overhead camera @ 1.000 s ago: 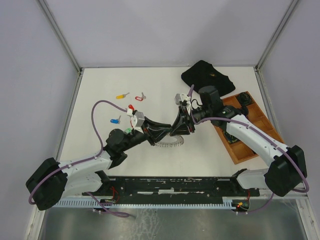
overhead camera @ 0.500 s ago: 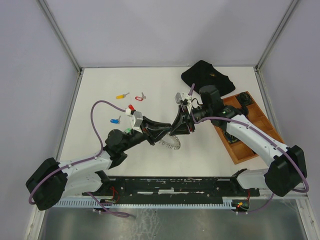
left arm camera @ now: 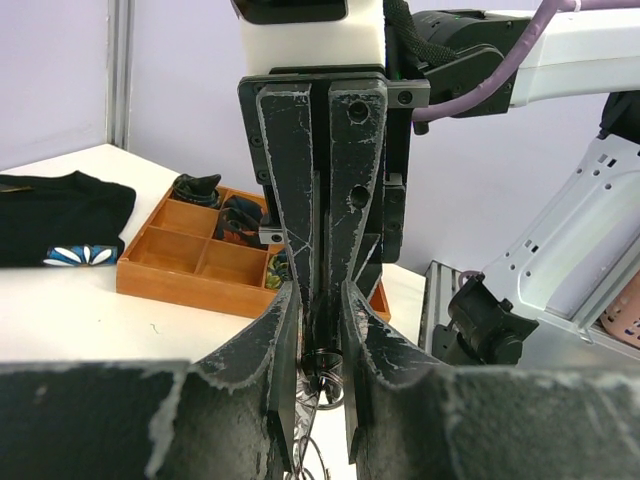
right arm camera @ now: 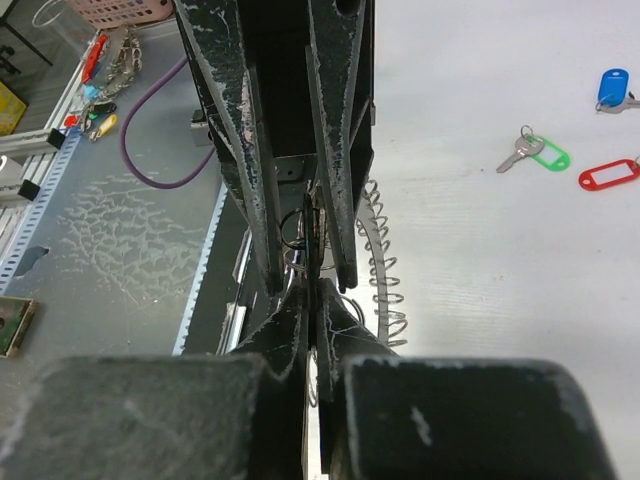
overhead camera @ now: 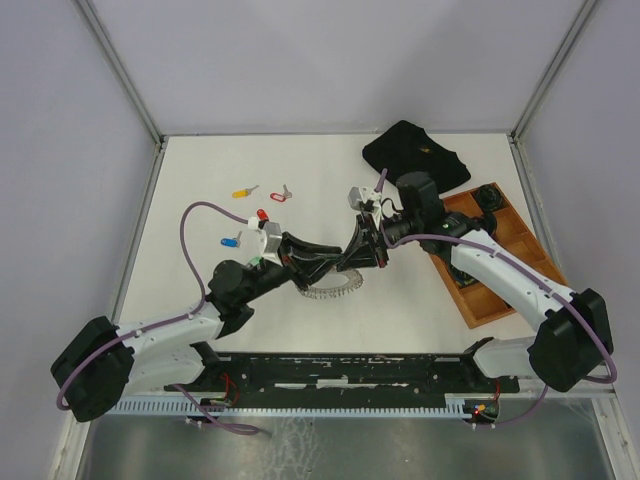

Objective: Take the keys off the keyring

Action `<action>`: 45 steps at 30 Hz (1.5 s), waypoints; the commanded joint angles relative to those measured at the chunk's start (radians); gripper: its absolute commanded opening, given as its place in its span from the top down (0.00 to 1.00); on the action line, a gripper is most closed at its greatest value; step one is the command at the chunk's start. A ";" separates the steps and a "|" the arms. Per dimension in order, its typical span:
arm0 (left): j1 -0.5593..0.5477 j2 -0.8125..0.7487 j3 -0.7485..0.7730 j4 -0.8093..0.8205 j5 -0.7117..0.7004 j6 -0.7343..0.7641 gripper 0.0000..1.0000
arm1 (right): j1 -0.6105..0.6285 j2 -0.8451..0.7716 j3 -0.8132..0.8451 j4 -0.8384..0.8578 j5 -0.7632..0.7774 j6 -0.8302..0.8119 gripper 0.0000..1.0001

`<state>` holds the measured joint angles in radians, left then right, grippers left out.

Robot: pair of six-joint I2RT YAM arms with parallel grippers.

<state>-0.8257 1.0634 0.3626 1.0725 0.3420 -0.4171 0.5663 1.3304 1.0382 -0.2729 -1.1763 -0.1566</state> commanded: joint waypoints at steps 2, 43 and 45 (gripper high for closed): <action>-0.006 -0.032 0.004 0.103 0.024 -0.036 0.97 | 0.002 -0.003 0.038 -0.048 -0.027 -0.062 1.00; 0.015 -0.029 0.264 -0.642 0.191 0.272 0.31 | 0.136 0.020 0.317 -0.734 0.501 -0.637 1.00; 0.016 -0.009 0.274 -0.655 0.210 0.273 0.37 | 0.144 0.016 0.319 -0.737 0.515 -0.643 1.00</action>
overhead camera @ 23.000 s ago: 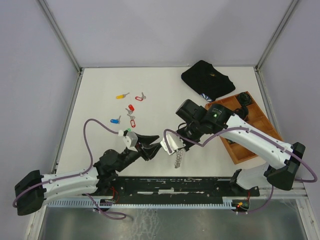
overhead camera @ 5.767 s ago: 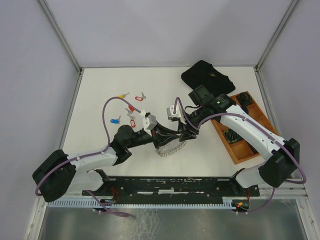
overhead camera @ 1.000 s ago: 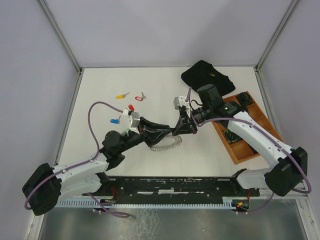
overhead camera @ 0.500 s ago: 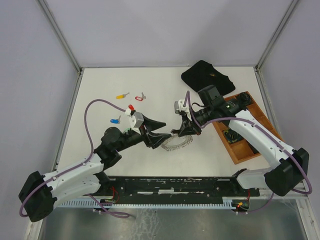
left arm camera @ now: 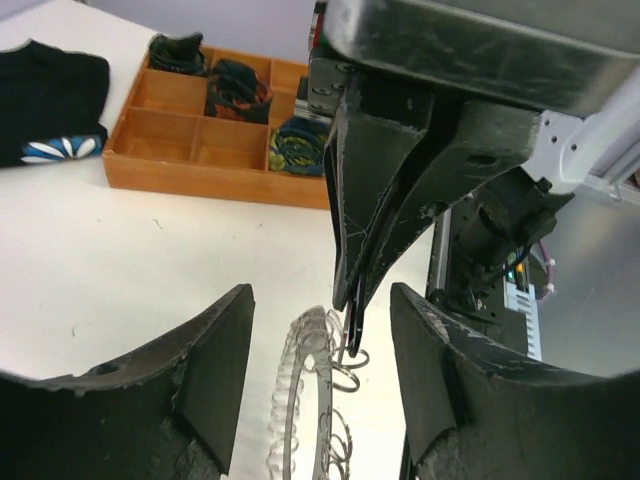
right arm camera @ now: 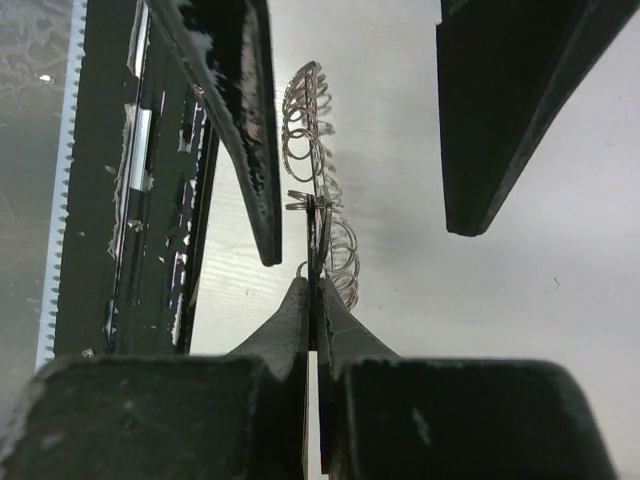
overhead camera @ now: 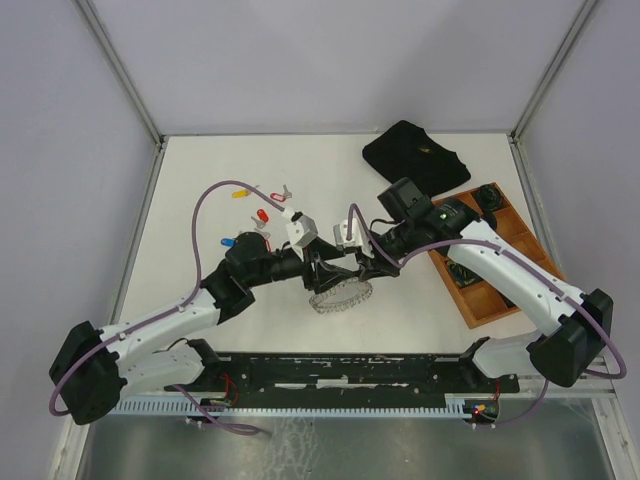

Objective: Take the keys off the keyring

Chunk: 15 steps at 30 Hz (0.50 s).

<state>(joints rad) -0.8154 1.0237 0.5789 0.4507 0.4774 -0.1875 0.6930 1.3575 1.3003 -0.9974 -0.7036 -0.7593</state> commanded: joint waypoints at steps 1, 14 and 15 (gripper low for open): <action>0.006 0.040 0.060 -0.035 0.085 0.043 0.39 | 0.022 -0.011 0.058 -0.015 0.049 -0.042 1.00; 0.007 0.156 0.114 -0.036 0.191 0.019 0.72 | 0.050 0.008 0.071 -0.038 0.061 -0.048 1.00; 0.006 0.161 0.115 -0.037 0.195 0.020 0.86 | 0.051 0.011 0.073 -0.041 0.060 -0.049 1.00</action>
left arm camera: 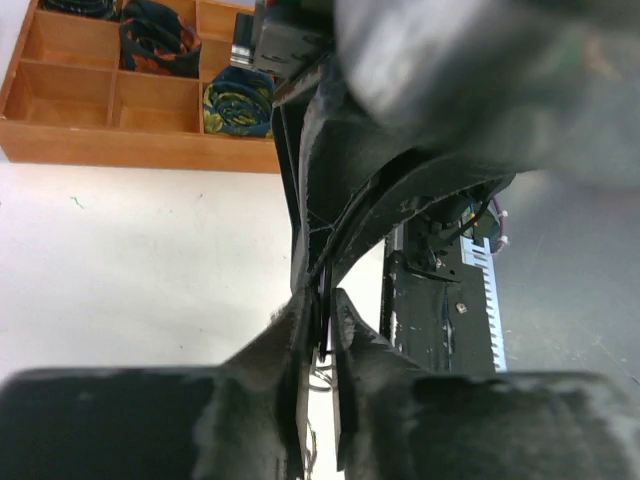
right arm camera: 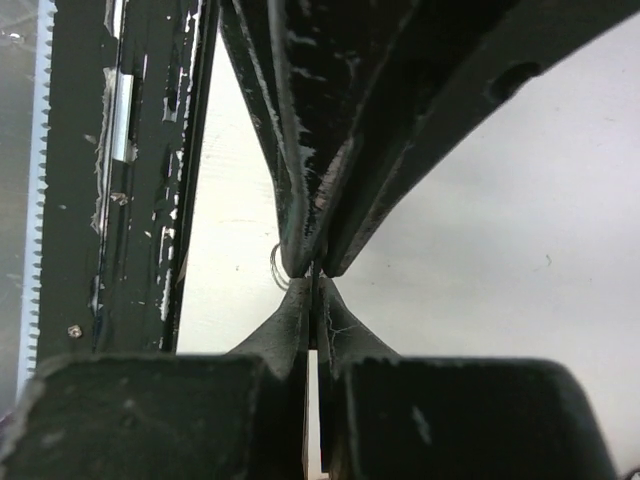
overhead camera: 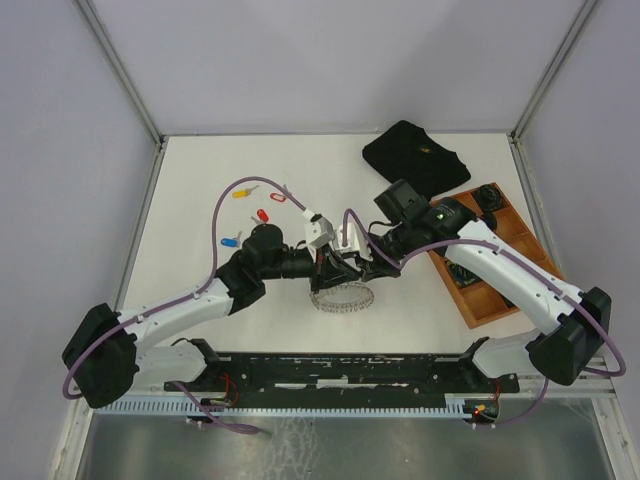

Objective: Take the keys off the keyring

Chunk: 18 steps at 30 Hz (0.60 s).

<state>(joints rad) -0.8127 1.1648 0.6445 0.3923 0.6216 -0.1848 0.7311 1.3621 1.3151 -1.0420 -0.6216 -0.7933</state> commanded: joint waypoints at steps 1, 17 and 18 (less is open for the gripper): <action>0.004 0.023 0.050 0.021 0.050 0.017 0.96 | 0.013 0.008 0.059 0.001 -0.024 -0.015 1.00; 0.013 -0.117 -0.113 0.271 -0.092 -0.085 0.97 | -0.074 -0.010 0.072 -0.001 -0.185 0.053 0.55; 0.013 -0.129 -0.128 0.296 -0.105 -0.093 0.97 | -0.088 -0.019 0.067 0.007 -0.215 0.066 0.52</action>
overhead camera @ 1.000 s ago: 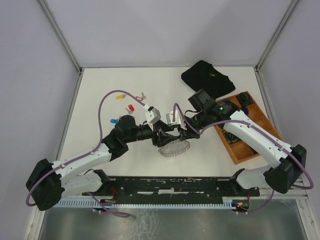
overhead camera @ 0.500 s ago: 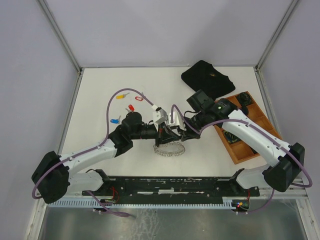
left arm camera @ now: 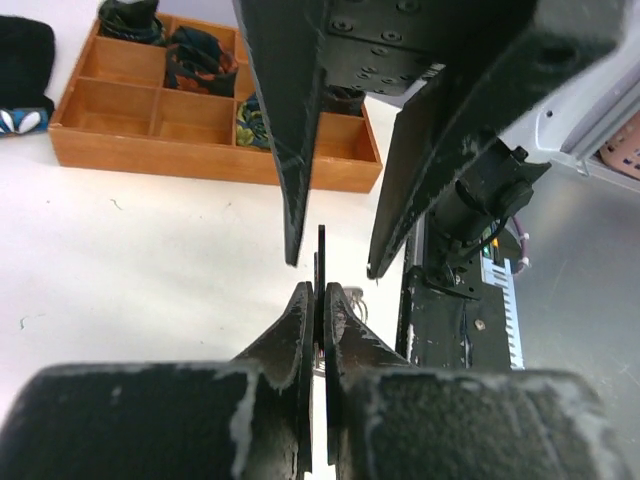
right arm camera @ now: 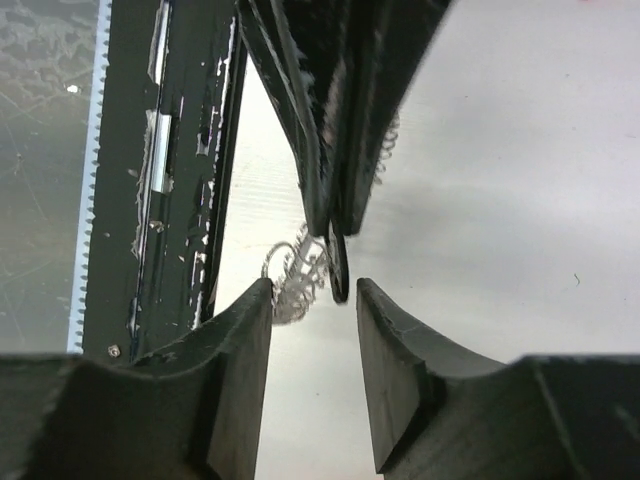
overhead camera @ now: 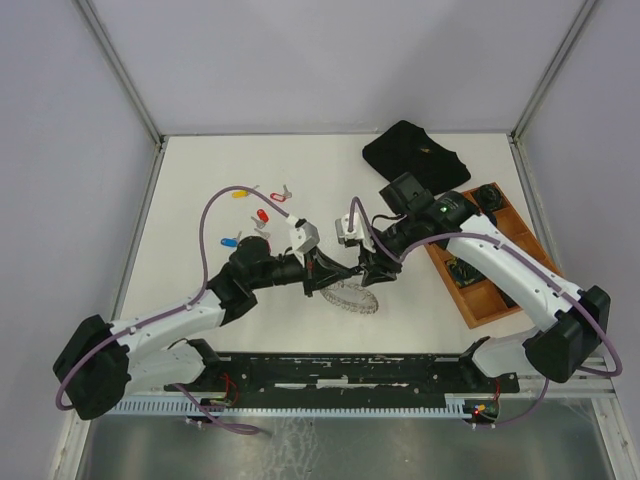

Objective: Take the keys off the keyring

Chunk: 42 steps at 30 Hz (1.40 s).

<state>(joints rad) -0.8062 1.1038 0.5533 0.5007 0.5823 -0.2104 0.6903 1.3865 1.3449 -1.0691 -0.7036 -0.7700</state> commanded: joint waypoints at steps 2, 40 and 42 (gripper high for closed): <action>0.006 -0.093 -0.075 0.251 -0.082 -0.087 0.97 | -0.076 -0.061 0.021 0.068 -0.187 0.088 0.49; 0.006 -0.088 -0.111 0.307 -0.058 -0.095 0.96 | -0.115 -0.055 -0.022 0.180 -0.347 0.234 1.00; 0.006 -0.080 -0.082 0.239 -0.041 -0.070 0.92 | -0.113 -0.056 -0.012 0.151 -0.317 0.205 1.00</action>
<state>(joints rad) -0.8043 1.0149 0.4004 0.8257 0.5198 -0.3256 0.5804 1.3560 1.2747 -0.8452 -1.0512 -0.5003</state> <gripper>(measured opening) 0.058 0.013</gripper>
